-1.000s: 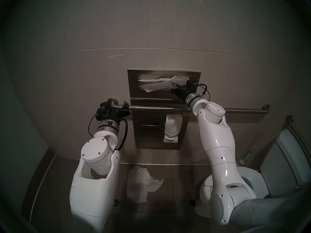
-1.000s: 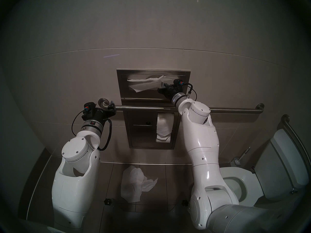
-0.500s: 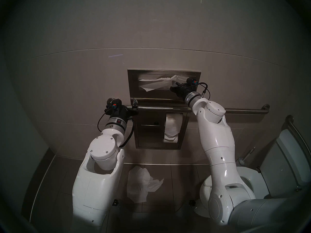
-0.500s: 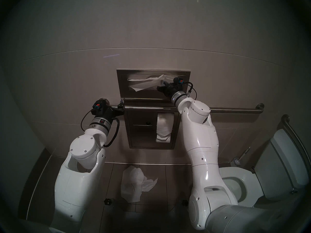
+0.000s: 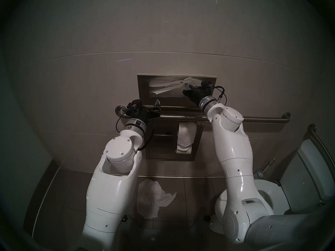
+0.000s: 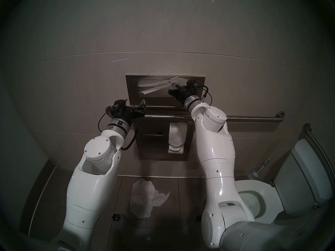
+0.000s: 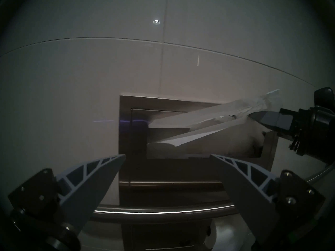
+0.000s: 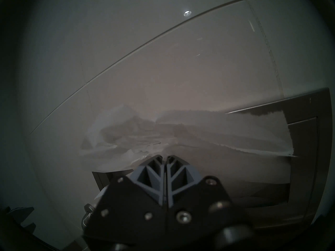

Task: Take out a toilet seat cover

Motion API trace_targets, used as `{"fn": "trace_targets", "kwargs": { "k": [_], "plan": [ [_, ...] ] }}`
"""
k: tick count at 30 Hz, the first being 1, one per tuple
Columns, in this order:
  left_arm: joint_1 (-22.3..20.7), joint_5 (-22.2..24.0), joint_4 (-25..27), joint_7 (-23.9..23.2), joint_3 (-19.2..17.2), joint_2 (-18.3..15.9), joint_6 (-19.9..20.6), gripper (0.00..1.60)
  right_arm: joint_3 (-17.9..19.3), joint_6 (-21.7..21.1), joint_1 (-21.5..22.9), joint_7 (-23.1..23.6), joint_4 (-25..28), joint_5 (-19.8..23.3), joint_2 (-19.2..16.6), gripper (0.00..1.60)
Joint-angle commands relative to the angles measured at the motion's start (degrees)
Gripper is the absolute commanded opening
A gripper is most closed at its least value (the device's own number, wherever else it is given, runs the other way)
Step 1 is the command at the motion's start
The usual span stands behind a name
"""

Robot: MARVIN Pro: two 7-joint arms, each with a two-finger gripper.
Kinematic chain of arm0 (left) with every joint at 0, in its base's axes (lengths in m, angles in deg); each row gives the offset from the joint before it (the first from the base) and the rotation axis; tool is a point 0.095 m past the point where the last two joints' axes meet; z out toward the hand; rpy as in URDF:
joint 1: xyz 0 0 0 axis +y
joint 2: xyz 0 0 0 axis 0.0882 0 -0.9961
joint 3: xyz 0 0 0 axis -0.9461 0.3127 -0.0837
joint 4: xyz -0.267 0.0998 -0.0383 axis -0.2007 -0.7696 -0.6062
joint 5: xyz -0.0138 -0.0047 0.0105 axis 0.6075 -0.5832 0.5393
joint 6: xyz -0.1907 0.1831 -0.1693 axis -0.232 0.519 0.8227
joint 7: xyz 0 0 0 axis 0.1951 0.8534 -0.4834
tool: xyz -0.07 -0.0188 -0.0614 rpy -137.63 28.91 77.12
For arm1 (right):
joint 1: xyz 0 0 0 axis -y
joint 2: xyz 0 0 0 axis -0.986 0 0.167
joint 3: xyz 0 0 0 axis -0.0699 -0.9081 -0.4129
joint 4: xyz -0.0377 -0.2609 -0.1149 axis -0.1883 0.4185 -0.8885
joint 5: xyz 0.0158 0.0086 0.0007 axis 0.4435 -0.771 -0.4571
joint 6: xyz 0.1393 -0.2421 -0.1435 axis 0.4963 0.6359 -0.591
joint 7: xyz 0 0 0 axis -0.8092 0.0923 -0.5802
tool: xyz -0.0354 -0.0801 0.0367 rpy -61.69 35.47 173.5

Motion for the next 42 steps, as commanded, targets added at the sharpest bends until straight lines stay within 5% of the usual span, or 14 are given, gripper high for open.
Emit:
{"fn": "trace_targets", "kwargs": {
  "k": [1,14,29,36,42],
  "plan": [
    [-6.7,1.8,-1.4,-1.0,0.5,2.8,0.1,1.6,0.6,0.9,1.4,-0.6,3.4,0.2,0.5,0.0],
    [-12.4,13.2,-5.9,1.2,-2.4,5.1,6.6,1.6,0.9,0.4,0.4,-0.9,5.1,0.0,0.6,0.0],
    [-17.4,21.5,-8.2,4.7,0.3,8.1,9.0,1.6,-0.3,0.2,-1.3,-1.1,6.5,0.0,1.2,0.0],
    [-19.9,20.8,-12.1,5.0,0.1,9.9,8.4,1.6,0.3,-0.3,-3.0,-1.6,8.9,0.0,0.9,0.0],
    [-22.6,16.9,-15.3,4.5,2.5,6.4,4.5,1.6,0.7,-0.7,-3.9,-1.9,10.1,0.0,0.8,0.0]
  ]
}}
